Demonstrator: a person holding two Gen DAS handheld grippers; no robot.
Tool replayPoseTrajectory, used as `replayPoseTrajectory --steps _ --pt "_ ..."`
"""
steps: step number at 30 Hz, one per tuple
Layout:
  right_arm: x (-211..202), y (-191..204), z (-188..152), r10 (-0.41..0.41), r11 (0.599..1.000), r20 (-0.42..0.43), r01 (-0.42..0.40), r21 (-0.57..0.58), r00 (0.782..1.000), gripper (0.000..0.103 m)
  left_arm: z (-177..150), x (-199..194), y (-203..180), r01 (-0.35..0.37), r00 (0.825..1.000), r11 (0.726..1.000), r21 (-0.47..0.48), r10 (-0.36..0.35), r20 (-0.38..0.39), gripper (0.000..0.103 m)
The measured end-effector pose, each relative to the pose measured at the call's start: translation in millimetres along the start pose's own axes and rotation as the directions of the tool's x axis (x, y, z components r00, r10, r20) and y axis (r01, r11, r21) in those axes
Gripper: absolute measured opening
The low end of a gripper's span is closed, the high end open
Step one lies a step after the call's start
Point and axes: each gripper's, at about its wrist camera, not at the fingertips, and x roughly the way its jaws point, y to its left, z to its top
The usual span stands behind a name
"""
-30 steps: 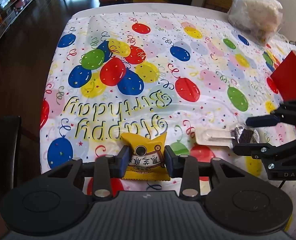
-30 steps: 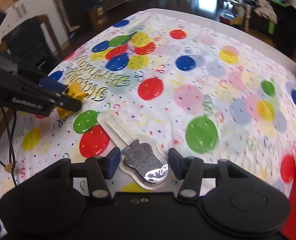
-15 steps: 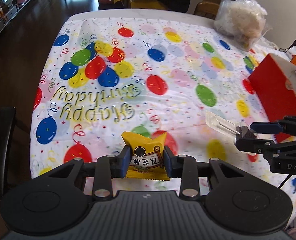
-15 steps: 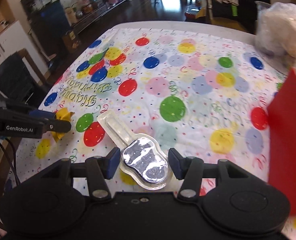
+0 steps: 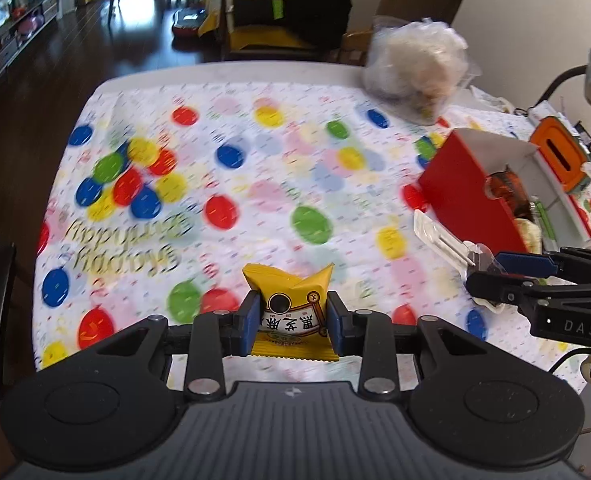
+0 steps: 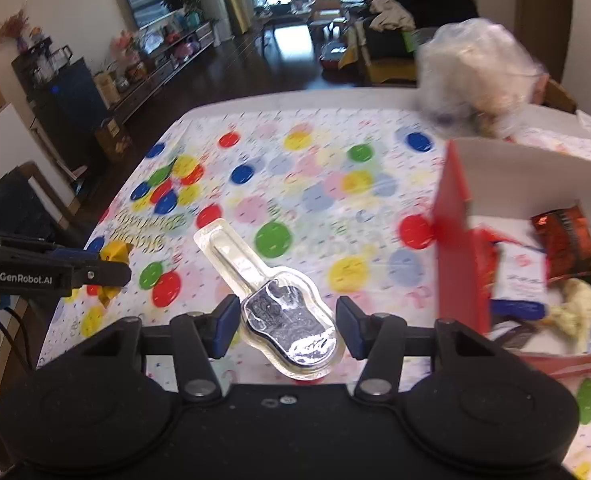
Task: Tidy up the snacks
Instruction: 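Carry the yellow candy pack and lollipop over the red box with both tools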
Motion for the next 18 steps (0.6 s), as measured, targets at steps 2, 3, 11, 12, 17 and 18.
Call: replayPoseTrajectory --steps 2,3,11,12,17,18 --pt "-9.3 -12.8 2.0 -0.014 1.0 0.021 0.014 0.014 1.0 0.052 5.1 -1.2 -16.0 0.006 1.0 1.0 0.016 -0.007 0.01 0.034" --pt "-13.9 -19.7 2.7 -0.021 1.0 0.031 0.02 0.021 0.999 0.052 8.2 -1.0 -24.5 0.009 1.0 1.0 0.024 -0.01 0.014 0.034" --pt "-43.2 -82.2 5.0 -0.081 0.995 0.08 0.075 0.072 0.994 0.052 32.7 7.8 -101.0 0.037 0.999 0.995 0.095 -0.04 0.035 0.034" --pt "-46.4 -90.9 4.3 -0.086 0.994 0.085 0.08 0.076 0.993 0.052 35.4 10.6 -111.0 0.039 0.999 0.994 0.101 -0.043 0.034 0.034" --pt "-56.8 -130.5 3.3 -0.108 0.991 0.096 0.099 0.095 0.99 0.052 47.1 24.8 -157.8 0.05 0.998 0.99 0.13 -0.054 0.028 0.034" --pt "-58.4 -138.3 3.3 -0.111 0.99 0.098 0.102 0.097 0.989 0.052 49.1 27.6 -166.8 0.053 0.998 0.989 0.136 -0.057 0.026 0.034"
